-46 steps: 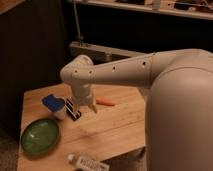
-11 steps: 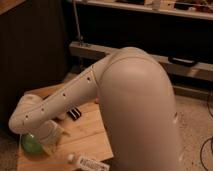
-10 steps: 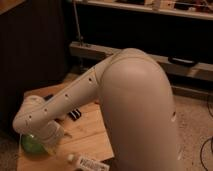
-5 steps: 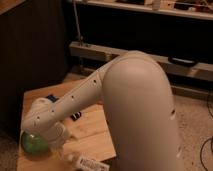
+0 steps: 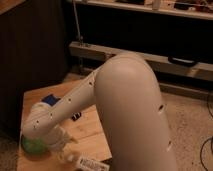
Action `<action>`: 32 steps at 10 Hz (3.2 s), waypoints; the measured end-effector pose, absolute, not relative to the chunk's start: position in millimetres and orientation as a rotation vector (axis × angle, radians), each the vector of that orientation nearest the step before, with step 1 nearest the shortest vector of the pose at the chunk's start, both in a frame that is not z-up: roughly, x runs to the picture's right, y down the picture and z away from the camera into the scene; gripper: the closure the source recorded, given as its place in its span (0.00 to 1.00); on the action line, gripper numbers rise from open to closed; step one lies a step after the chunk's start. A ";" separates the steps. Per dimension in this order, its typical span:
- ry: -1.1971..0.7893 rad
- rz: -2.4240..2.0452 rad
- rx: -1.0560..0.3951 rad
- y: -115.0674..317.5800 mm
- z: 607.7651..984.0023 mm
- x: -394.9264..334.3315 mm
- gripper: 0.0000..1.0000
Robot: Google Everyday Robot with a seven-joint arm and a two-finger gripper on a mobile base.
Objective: Stand the bottle upright
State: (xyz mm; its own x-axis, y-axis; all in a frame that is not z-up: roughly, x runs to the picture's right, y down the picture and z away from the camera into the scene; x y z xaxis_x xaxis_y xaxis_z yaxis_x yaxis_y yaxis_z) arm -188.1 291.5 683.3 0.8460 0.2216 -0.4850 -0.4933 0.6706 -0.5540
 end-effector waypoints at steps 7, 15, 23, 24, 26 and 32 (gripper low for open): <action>0.431 0.385 -0.749 313.3 696.8 -193.5 0.35; 0.480 0.364 -0.792 321.0 705.1 -188.3 0.35; 0.510 0.339 -0.806 331.0 712.0 -184.7 0.35; 0.514 0.339 -0.806 332.5 713.0 -184.0 0.35; 0.514 0.343 -0.805 337.1 715.8 -184.9 0.35; 0.523 0.350 -0.811 345.5 720.4 -181.6 0.51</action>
State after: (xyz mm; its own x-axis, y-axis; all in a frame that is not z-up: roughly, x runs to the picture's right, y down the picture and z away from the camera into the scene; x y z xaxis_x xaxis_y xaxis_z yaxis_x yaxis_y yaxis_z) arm -181.6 345.5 720.4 0.8189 0.0976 -0.5656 -0.4857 0.6428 -0.5923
